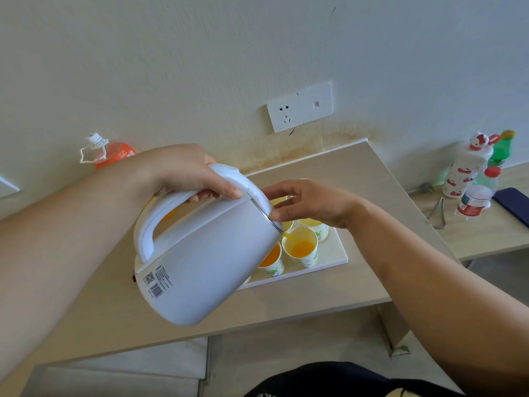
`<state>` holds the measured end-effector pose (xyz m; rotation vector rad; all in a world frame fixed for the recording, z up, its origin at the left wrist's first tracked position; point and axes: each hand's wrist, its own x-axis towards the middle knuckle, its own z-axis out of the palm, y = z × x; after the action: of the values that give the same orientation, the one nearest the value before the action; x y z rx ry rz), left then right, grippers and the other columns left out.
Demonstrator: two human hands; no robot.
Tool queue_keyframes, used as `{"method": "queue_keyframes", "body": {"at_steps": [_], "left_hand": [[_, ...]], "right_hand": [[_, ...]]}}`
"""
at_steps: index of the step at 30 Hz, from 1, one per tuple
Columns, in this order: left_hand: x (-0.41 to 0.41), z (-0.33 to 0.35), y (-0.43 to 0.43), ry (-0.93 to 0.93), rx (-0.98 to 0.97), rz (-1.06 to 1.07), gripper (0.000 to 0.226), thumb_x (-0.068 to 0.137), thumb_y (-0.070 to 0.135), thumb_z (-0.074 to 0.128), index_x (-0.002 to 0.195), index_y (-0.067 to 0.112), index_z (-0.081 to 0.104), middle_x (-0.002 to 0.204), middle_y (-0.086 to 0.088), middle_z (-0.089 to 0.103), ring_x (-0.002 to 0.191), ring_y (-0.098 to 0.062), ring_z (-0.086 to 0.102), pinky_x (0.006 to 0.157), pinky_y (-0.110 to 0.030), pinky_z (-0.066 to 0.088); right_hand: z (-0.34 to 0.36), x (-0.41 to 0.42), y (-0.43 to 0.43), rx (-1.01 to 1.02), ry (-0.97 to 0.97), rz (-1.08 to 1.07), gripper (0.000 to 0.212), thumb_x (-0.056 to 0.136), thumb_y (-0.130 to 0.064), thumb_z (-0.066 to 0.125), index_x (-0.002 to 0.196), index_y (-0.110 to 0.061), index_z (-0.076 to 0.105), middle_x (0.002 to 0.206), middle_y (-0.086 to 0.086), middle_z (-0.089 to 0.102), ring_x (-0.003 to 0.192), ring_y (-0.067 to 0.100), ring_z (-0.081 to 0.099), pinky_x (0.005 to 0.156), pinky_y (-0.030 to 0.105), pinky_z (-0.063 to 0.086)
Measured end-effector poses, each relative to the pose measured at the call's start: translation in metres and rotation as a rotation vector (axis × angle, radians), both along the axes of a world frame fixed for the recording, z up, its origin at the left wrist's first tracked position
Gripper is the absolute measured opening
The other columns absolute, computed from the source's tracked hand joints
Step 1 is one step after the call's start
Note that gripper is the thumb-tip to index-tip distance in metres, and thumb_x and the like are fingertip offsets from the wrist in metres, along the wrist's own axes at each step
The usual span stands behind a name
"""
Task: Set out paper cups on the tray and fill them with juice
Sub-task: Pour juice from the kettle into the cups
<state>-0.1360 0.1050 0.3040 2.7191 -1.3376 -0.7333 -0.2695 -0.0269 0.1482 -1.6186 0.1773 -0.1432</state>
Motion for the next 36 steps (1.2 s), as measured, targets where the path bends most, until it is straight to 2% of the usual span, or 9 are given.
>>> {"method": "queue_keyframes", "body": {"at_steps": [5, 15, 20, 27, 36], "left_hand": [[0.0013, 0.0005, 0.0000, 0.008, 0.002, -0.008, 0.035, 0.069, 0.041, 0.079, 0.060, 0.015, 0.057, 0.045, 0.004, 0.053, 0.041, -0.010, 0.046, 0.053, -0.025, 0.038], [-0.0024, 0.0049, -0.0012, -0.062, 0.035, -0.030, 0.041, 0.069, 0.047, 0.077, 0.055, 0.016, 0.054, 0.041, 0.004, 0.052, 0.038, -0.008, 0.044, 0.053, -0.027, 0.036], [-0.0029, 0.0057, -0.0017, -0.050, 0.030, -0.033, 0.038, 0.069, 0.046, 0.078, 0.060, 0.014, 0.057, 0.044, 0.004, 0.053, 0.040, -0.009, 0.046, 0.053, -0.026, 0.037], [-0.0044, 0.0072, -0.0026, -0.076, 0.054, -0.041, 0.041, 0.068, 0.049, 0.077, 0.056, 0.016, 0.055, 0.042, 0.004, 0.053, 0.038, -0.009, 0.044, 0.055, -0.027, 0.036], [-0.0032, 0.0067, -0.0044, -0.087, 0.041, -0.043, 0.039, 0.067, 0.049, 0.078, 0.058, 0.017, 0.057, 0.045, 0.002, 0.055, 0.043, -0.011, 0.047, 0.058, -0.027, 0.038]], "right_hand": [[0.0008, -0.0006, 0.0010, 0.021, 0.005, -0.005, 0.048, 0.084, -0.009, 0.068, 0.129, -0.016, 0.056, 0.129, -0.004, 0.060, 0.114, 0.016, 0.061, 0.093, 0.026, 0.049], [0.0020, -0.0017, 0.0015, 0.035, -0.001, -0.021, 0.047, 0.083, -0.009, 0.069, 0.128, -0.015, 0.057, 0.128, -0.004, 0.061, 0.111, 0.014, 0.061, 0.087, 0.023, 0.049], [0.0025, -0.0025, 0.0020, 0.045, -0.009, -0.025, 0.047, 0.082, -0.008, 0.069, 0.128, -0.014, 0.057, 0.127, -0.004, 0.061, 0.109, 0.013, 0.062, 0.085, 0.022, 0.049], [0.0016, -0.0026, 0.0020, 0.056, -0.012, -0.024, 0.049, 0.081, -0.009, 0.070, 0.128, -0.015, 0.057, 0.128, -0.004, 0.061, 0.112, 0.017, 0.062, 0.091, 0.026, 0.049], [0.0030, -0.0028, 0.0024, 0.081, -0.025, -0.029, 0.044, 0.081, -0.006, 0.070, 0.123, -0.017, 0.059, 0.126, -0.005, 0.062, 0.107, 0.013, 0.063, 0.085, 0.021, 0.049]]}}
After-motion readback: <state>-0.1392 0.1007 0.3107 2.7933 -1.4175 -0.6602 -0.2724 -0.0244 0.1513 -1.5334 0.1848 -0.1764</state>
